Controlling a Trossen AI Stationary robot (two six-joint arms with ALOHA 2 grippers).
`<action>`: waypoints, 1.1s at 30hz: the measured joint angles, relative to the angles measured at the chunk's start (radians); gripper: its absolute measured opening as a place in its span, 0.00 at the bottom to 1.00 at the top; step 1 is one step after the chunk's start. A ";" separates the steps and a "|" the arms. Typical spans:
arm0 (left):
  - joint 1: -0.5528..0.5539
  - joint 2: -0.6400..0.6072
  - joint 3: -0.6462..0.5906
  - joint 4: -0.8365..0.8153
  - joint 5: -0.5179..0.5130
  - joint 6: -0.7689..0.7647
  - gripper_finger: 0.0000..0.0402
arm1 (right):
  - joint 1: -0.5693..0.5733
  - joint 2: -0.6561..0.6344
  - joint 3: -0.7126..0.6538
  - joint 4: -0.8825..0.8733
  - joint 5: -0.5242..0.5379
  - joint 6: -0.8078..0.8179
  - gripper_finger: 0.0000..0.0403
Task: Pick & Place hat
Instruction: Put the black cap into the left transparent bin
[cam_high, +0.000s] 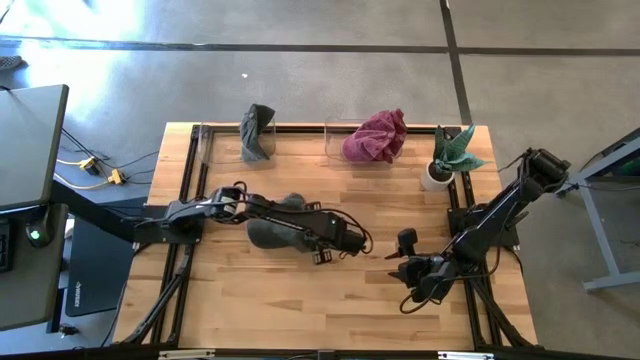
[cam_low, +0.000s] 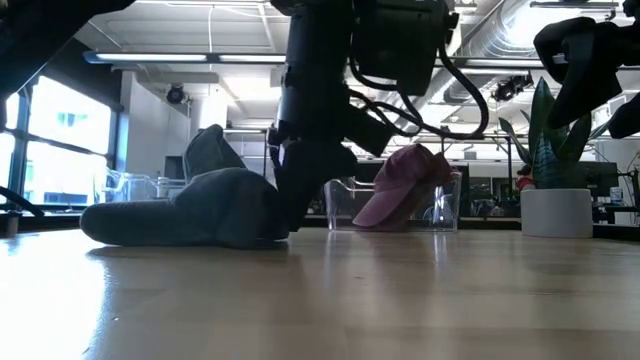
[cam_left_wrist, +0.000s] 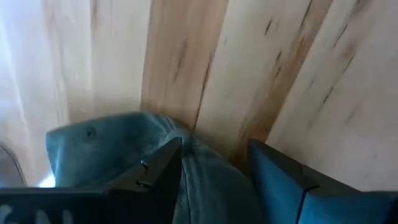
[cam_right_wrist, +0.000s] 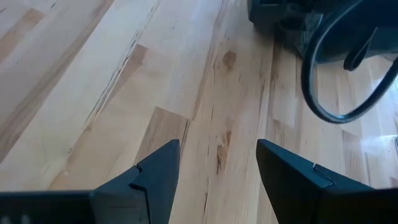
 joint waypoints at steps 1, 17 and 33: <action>0.000 0.000 0.000 -0.007 0.003 -0.009 0.44 | 0.000 0.000 0.000 0.000 -0.001 0.000 0.52; -0.133 -0.001 -0.157 -0.168 -0.078 -0.137 0.40 | 0.000 0.000 0.000 -0.009 -0.003 0.010 0.52; -0.169 -0.005 -0.301 -0.206 -0.290 -0.226 0.03 | 0.000 0.000 0.000 0.002 -0.002 -0.001 0.52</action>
